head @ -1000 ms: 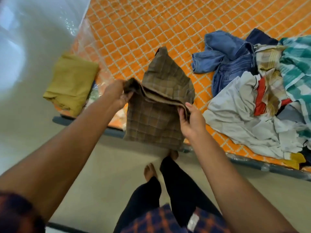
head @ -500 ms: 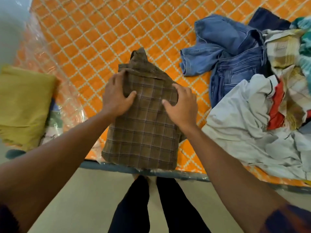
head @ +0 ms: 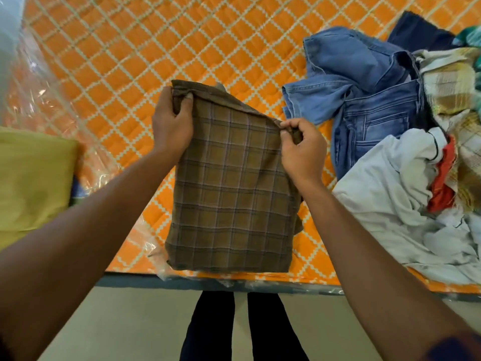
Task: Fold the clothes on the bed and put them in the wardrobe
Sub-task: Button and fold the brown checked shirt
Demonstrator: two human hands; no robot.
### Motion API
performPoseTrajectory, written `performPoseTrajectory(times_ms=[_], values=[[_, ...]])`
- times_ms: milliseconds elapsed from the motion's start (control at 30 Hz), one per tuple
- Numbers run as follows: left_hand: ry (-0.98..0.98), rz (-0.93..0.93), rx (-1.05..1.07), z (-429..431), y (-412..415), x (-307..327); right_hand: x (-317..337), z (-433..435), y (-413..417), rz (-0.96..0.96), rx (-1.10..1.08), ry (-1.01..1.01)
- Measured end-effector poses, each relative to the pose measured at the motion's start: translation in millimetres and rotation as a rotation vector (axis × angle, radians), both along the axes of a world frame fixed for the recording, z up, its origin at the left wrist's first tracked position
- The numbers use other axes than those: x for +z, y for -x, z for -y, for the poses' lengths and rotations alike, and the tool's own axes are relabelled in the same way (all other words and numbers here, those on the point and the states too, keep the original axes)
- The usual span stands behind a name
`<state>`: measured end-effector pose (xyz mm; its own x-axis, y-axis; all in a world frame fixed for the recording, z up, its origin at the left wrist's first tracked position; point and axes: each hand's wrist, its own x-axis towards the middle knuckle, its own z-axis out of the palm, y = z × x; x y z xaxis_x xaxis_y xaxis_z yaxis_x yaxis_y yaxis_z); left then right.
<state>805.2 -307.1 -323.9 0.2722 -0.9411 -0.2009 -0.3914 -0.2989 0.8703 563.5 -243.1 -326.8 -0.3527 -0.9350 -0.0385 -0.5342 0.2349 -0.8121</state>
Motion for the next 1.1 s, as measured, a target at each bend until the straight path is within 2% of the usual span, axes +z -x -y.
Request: performPoseTrajectory(times_ms=[133, 200, 267, 333, 367, 467, 533, 600, 633, 700, 833, 900, 1000, 1100], values=[[-0.200, 0.344, -0.023, 25.8, 4.3, -26.2, -27.9, 26.5, -6.7, -0.317, 0.088, -0.275], [-0.086, 0.455, 0.030, 20.8, 13.6, -18.1, -22.1, 24.6, -14.4, -0.459, 0.096, -0.278], [0.161, 0.518, -0.024, -3.5, 20.9, -4.4, -8.0, 8.9, -28.2, -0.518, 0.086, -0.078], [0.350, 0.612, -0.235, -35.2, 26.6, 0.7, 2.7, -18.6, -48.9, -0.522, 0.152, 0.069], [0.382, 0.694, -0.387, -50.0, 29.4, -0.8, 1.3, -32.8, -58.2, -0.555, 0.211, 0.067], [0.312, 0.935, -0.709, -71.9, 24.3, -24.4, -24.4, -52.8, -69.7, -0.661, 0.308, -0.137], [0.167, 0.964, -0.773, -59.0, 13.0, -47.2, -48.2, -48.7, -58.3, -0.704, 0.286, -0.298], [-0.044, 0.929, -0.744, -35.7, 5.0, -65.9, -69.4, -40.5, -40.3, -0.679, 0.227, -0.433], [-0.139, 0.911, -0.740, -29.1, 4.7, -75.2, -78.9, -39.9, -31.2, -0.646, 0.207, -0.480], [-0.202, 0.906, -0.752, -25.9, 5.9, -88.2, -89.8, -42.0, -22.3, -0.641, 0.213, -0.492], [-0.115, 0.874, -0.723, -36.8, 9.0, -75.1, -74.8, -52.1, -22.6, -0.578, 0.175, -0.447], [-0.007, 0.844, -0.752, -53.1, 5.1, -55.3, -52.8, -70.2, -24.7, -0.543, 0.165, -0.333], [0.203, 0.882, -0.922, -104.9, -4.5, -23.5, -20.6, -122.8, -36.0, -0.509, 0.347, -0.123], [0.238, 0.837, -1.128, -171.8, -25.1, -11.9, -10.2, -186.0, -42.6, -0.493, 0.646, -0.160]])
